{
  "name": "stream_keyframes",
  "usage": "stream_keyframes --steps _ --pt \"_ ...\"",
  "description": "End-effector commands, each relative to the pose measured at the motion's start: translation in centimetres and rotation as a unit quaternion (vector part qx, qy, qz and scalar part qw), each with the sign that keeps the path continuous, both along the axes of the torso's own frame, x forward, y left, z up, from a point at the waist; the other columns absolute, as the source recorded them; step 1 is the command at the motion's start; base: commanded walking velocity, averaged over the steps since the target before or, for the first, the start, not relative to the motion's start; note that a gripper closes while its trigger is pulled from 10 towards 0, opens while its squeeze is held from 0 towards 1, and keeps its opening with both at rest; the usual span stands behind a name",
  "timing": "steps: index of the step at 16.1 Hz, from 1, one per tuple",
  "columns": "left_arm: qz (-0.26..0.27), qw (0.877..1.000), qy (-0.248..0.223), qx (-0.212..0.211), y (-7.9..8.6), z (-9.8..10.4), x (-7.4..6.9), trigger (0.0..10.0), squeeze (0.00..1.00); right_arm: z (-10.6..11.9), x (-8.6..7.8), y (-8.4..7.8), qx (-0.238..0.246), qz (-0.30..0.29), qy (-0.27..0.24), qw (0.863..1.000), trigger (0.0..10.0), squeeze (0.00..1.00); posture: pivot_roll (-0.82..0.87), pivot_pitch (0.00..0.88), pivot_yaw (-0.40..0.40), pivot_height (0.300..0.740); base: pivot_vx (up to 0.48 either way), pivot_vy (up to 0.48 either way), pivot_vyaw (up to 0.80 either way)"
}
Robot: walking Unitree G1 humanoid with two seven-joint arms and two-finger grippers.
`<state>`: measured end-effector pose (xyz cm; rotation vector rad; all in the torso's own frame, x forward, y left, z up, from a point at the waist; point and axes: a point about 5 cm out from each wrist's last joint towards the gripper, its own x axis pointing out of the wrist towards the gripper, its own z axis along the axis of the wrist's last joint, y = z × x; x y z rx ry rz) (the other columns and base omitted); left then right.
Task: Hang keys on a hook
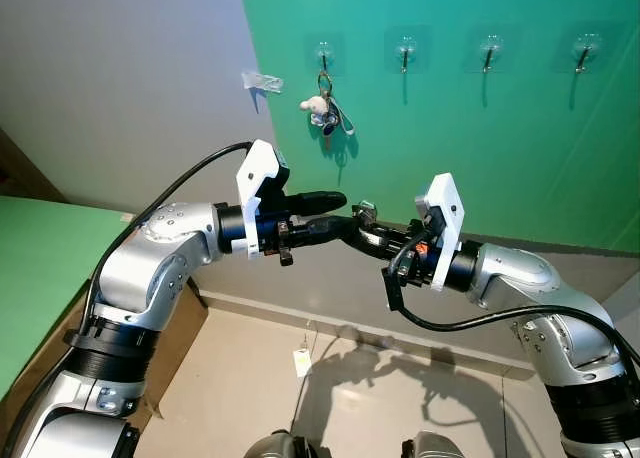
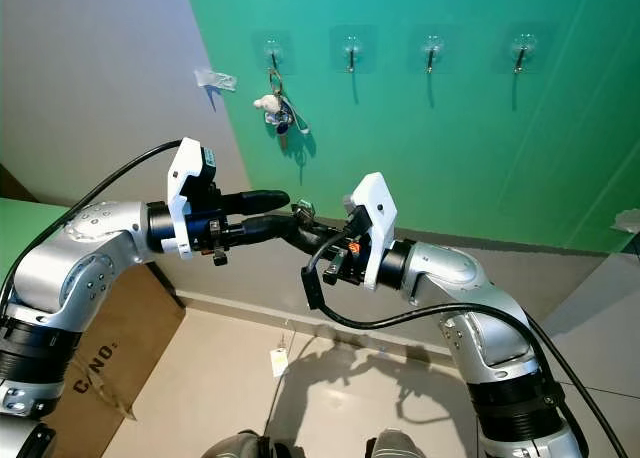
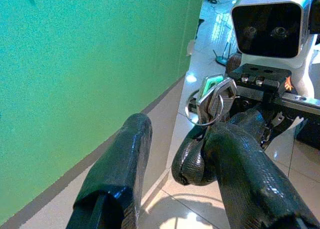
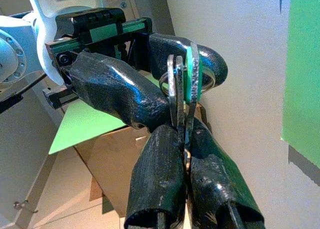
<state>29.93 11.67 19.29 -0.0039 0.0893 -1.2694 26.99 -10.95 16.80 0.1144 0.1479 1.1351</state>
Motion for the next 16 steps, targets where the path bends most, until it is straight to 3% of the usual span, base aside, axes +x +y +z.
stream_keyframes --steps 1,4,12,16 --pt "0.001 1.000 -0.018 -0.007 -0.2 1.2 0.4 10.0 0.00 0.0 -0.8 1.1 0.003 0.035 0.001 0.999 0.0 0.00 -0.25 0.059 0.136 0.717 0.000 0.000 0.00" --pt "0.025 0.999 -0.024 -0.021 -0.4 1.6 0.9 10.0 0.00 -0.1 -1.1 1.4 0.002 0.044 0.003 0.999 0.0 0.00 -0.25 0.061 0.134 0.717 0.000 0.000 0.00" --pt "0.115 0.992 -0.045 -0.035 1.0 2.8 3.3 10.0 0.00 -1.1 -2.0 1.3 -0.015 0.053 0.014 0.998 0.0 0.00 -0.25 0.063 0.132 0.717 0.000 0.000 0.00" --pt "0.128 0.990 -0.051 -0.034 1.5 3.0 3.7 10.0 0.00 -1.2 -2.1 1.2 -0.018 0.053 0.016 0.998 0.0 0.00 -0.25 0.061 0.134 0.717 0.000 0.000 0.00"
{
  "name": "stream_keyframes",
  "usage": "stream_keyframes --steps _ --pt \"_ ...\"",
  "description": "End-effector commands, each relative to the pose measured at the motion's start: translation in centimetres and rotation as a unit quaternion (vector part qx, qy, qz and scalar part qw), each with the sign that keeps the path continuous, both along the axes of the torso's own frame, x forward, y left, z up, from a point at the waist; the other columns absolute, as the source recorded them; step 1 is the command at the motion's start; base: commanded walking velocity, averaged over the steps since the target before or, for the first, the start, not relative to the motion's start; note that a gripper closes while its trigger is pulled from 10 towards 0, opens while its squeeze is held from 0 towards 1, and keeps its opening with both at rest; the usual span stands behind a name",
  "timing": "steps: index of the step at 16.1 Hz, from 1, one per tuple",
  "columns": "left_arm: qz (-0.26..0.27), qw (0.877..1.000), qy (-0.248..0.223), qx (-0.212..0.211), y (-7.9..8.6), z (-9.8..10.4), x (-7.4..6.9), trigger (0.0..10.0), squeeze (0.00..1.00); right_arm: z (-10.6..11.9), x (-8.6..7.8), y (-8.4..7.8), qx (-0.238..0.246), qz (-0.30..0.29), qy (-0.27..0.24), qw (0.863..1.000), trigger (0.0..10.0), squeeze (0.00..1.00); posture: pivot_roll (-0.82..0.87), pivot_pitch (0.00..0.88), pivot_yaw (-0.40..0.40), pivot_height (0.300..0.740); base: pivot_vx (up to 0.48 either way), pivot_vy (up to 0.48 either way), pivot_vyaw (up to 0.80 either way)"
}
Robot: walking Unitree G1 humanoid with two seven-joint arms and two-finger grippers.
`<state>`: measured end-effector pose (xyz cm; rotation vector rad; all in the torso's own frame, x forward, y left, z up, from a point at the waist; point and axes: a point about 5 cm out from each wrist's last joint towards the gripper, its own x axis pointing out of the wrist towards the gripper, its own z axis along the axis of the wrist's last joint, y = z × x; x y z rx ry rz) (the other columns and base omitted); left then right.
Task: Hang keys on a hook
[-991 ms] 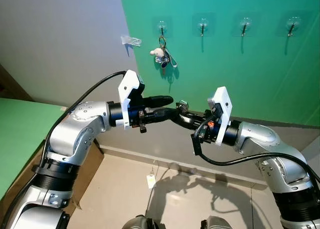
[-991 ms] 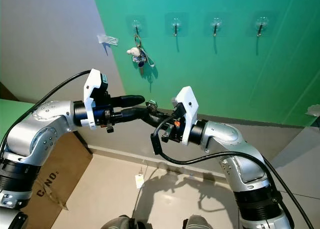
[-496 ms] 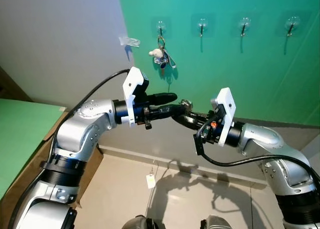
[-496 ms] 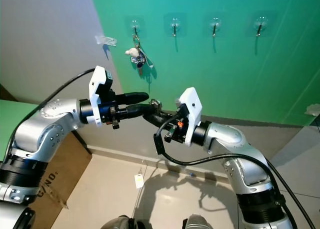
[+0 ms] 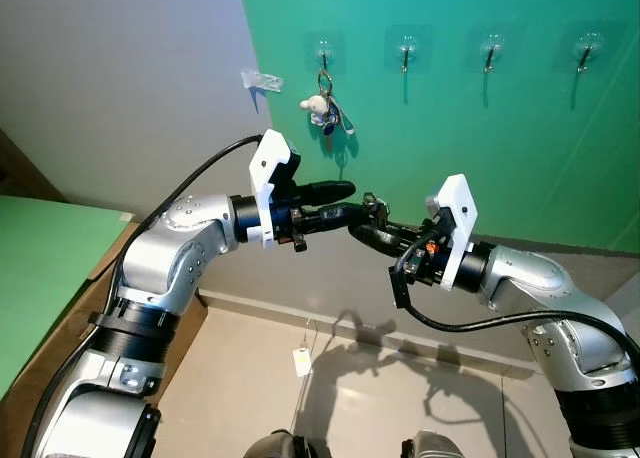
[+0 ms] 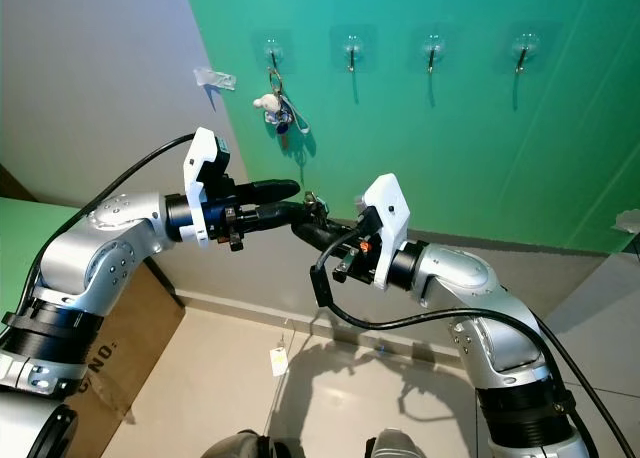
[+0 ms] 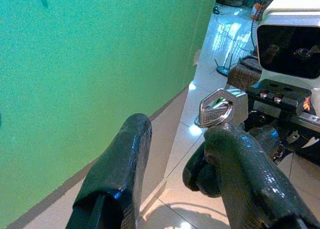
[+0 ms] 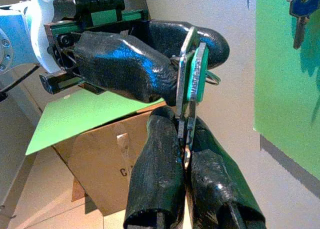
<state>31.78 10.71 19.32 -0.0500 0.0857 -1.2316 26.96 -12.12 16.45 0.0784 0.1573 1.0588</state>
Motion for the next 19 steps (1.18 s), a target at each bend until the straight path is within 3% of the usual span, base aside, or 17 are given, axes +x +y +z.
stream_keyframes --steps 1,9,19 --pt "0.113 0.992 -0.061 -0.012 2.6 3.0 2.0 10.0 0.00 -0.9 -2.1 2.3 0.002 0.088 0.022 0.996 0.0 0.00 -0.25 0.061 0.134 0.717 0.000 0.000 0.00" --pt "0.130 0.989 -0.069 -0.011 2.9 3.1 2.4 10.0 0.00 -1.2 -2.3 2.2 -0.003 0.090 0.022 0.996 0.0 0.00 -0.25 0.049 0.133 0.717 0.000 0.000 0.00" --pt "0.145 0.989 -0.024 0.022 2.4 -1.3 0.7 10.0 0.00 0.0 1.6 1.8 0.021 -0.057 -0.019 0.998 0.0 0.00 -0.24 0.050 0.128 0.717 0.000 0.000 0.00"
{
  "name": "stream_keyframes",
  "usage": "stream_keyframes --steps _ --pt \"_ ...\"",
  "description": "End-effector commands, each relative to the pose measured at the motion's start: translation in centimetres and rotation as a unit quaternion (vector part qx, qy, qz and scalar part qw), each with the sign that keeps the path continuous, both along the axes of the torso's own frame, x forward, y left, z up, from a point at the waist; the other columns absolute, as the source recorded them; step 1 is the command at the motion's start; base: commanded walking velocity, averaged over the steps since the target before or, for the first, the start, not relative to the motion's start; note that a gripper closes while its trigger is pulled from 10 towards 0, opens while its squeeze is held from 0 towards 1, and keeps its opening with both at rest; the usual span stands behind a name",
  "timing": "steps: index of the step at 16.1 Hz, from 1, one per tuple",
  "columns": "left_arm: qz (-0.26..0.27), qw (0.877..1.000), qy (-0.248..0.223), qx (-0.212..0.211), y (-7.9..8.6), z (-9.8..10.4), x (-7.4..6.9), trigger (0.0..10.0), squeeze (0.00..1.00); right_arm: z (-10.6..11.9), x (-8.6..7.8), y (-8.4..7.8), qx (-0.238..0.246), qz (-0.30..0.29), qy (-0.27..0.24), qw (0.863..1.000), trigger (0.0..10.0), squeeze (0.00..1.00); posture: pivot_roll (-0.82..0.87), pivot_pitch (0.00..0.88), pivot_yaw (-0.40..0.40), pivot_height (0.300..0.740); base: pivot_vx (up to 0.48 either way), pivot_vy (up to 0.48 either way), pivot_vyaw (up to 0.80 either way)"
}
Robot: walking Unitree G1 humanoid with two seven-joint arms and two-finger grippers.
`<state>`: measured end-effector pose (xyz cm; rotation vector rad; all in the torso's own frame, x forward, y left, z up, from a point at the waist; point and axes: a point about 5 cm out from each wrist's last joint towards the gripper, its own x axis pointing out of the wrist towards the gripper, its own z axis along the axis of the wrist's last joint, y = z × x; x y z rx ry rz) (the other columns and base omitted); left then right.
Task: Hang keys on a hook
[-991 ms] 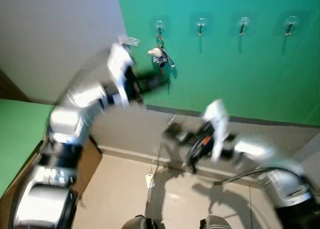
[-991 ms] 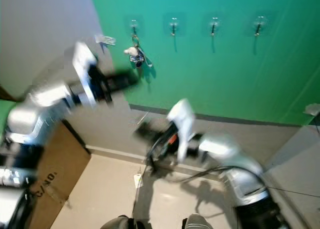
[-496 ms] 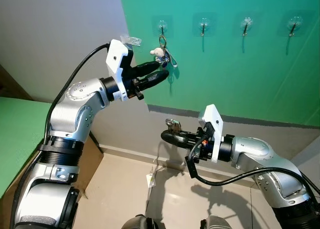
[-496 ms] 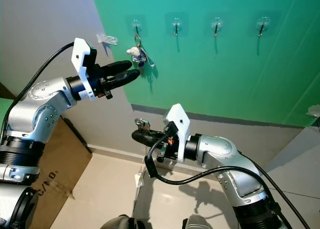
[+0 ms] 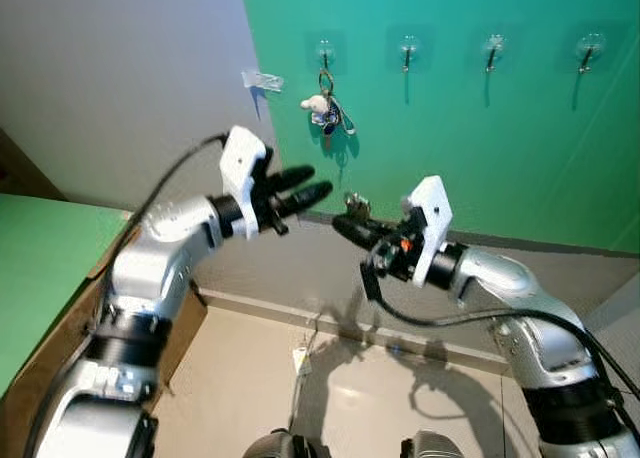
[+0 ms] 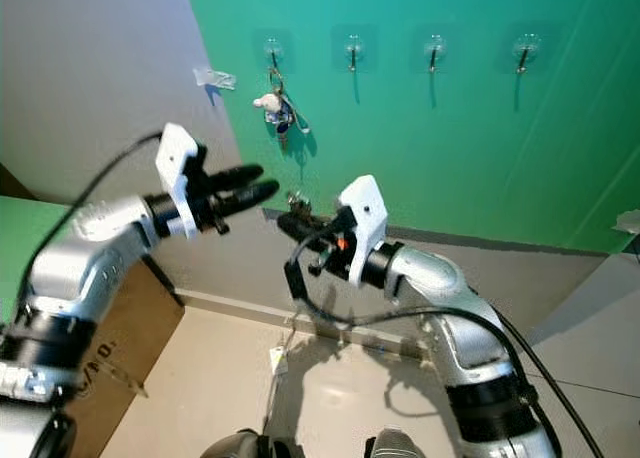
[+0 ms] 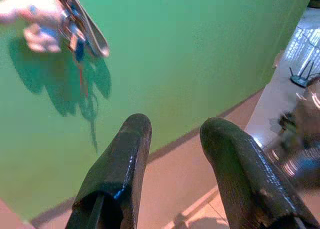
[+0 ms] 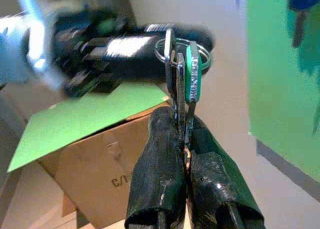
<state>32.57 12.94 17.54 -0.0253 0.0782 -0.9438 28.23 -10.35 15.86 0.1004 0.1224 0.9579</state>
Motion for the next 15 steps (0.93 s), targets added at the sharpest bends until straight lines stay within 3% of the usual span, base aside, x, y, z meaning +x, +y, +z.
stream_keyframes --steps 1,9,14,15 --pt "0.002 1.000 -0.013 0.008 0.1 0.5 -0.1 10.0 0.00 0.7 0.4 0.1 0.011 -0.006 -0.010 1.000 0.0 0.00 -0.24 0.051 0.128 0.717 0.000 0.000 0.00" --pt "-0.012 1.000 -0.010 -0.010 -0.1 1.1 -0.4 10.0 0.00 1.5 2.3 -0.3 0.034 -0.080 -0.011 0.996 0.0 0.00 -0.24 0.058 0.133 0.717 0.000 0.000 0.00" --pt "-0.006 0.999 -0.016 -0.034 -0.1 2.0 -0.1 10.0 0.00 2.0 2.7 -0.2 0.059 -0.093 -0.001 0.994 0.0 0.00 -0.24 0.059 0.132 0.717 0.000 0.000 0.00" --pt "-0.005 0.999 -0.019 -0.042 -0.1 2.4 -0.1 10.0 0.00 1.8 2.6 -0.3 0.043 -0.086 -0.010 0.995 0.0 0.00 -0.24 0.058 0.131 0.717 0.000 0.000 0.00"
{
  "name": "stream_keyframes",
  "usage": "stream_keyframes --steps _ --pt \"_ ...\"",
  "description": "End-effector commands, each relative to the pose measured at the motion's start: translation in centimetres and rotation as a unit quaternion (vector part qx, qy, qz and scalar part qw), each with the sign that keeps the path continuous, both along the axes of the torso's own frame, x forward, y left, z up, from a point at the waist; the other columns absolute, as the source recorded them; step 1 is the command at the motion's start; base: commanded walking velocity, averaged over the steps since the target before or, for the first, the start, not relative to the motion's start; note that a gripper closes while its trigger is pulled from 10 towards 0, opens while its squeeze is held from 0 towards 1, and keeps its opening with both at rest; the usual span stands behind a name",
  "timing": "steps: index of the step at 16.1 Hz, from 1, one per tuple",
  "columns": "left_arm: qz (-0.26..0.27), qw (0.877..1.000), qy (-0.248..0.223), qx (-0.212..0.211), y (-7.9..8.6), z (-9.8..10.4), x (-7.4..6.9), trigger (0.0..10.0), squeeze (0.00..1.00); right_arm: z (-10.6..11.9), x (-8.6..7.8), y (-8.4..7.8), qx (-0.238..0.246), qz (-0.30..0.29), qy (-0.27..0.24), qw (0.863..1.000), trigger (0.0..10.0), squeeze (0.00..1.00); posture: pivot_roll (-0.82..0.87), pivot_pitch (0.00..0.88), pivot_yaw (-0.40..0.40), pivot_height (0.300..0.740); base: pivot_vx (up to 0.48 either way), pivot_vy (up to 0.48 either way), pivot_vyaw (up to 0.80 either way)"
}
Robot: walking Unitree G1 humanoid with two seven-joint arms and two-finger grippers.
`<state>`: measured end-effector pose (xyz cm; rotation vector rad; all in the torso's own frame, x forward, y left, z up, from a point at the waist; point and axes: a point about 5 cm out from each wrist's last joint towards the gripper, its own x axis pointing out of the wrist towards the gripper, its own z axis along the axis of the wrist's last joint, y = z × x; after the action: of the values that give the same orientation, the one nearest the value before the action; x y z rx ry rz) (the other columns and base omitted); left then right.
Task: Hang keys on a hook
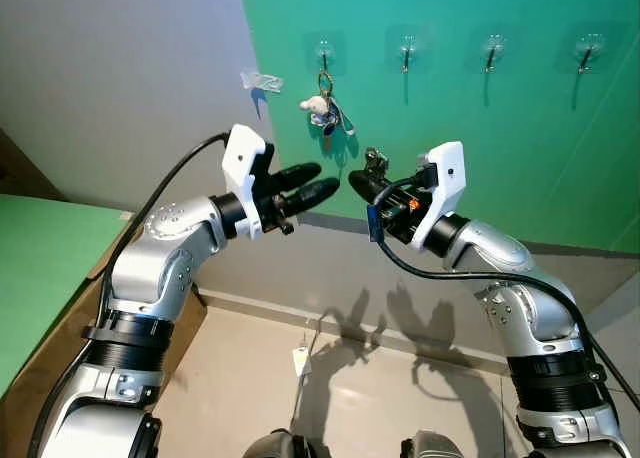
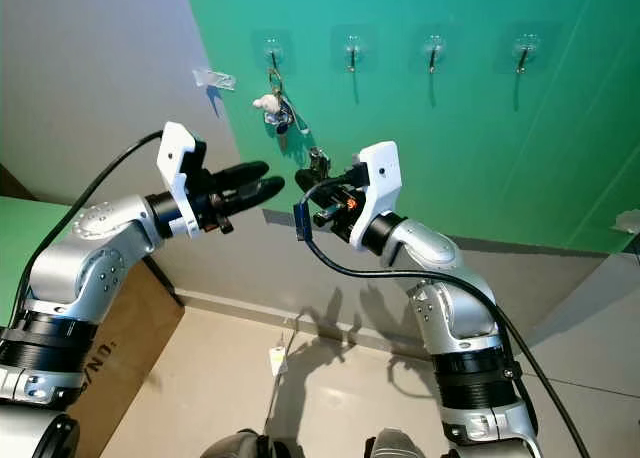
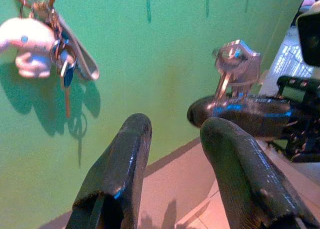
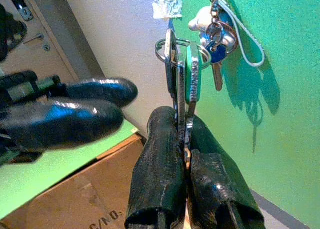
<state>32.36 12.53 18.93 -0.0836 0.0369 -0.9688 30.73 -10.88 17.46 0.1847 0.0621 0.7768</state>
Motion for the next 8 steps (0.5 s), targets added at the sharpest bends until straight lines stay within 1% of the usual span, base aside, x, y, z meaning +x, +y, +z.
stream_keyframes --steps 1,2,3,5,7,8 --pt "0.005 1.000 -0.017 -0.014 0.3 1.4 0.2 10.0 0.00 -0.4 -0.7 0.3 -0.041 0.039 -0.023 0.998 0.0 0.00 -0.24 0.060 0.130 0.717 0.000 0.000 0.00" --pt "0.005 1.000 -0.019 -0.018 0.3 1.6 0.3 10.0 0.00 -0.9 -1.3 0.3 -0.063 0.068 -0.030 0.995 0.0 0.00 -0.24 0.061 0.130 0.717 0.000 0.000 0.00" --pt "0.008 1.000 -0.022 -0.020 0.6 1.9 0.4 10.0 0.00 -1.2 -2.2 0.1 -0.073 0.106 -0.031 0.991 0.0 0.00 -0.24 0.061 0.128 0.717 0.000 0.000 0.00" --pt "0.010 0.999 -0.025 -0.023 0.9 2.3 0.6 10.0 0.00 -1.2 -3.1 -0.3 -0.087 0.147 -0.037 0.985 0.0 0.00 -0.24 0.056 0.128 0.717 0.000 0.000 0.00" --pt "0.002 0.999 -0.029 -0.029 0.9 2.7 0.6 10.0 0.00 -1.0 -3.1 -1.0 -0.122 0.170 -0.058 0.976 0.0 0.00 -0.24 0.059 0.133 0.717 0.000 0.000 0.00" --pt "-0.007 0.999 -0.028 -0.032 0.8 2.8 0.5 10.0 0.00 -0.9 -3.1 -1.2 -0.128 0.178 -0.062 0.974 0.0 0.00 -0.25 0.059 0.134 0.717 0.000 0.000 0.00"
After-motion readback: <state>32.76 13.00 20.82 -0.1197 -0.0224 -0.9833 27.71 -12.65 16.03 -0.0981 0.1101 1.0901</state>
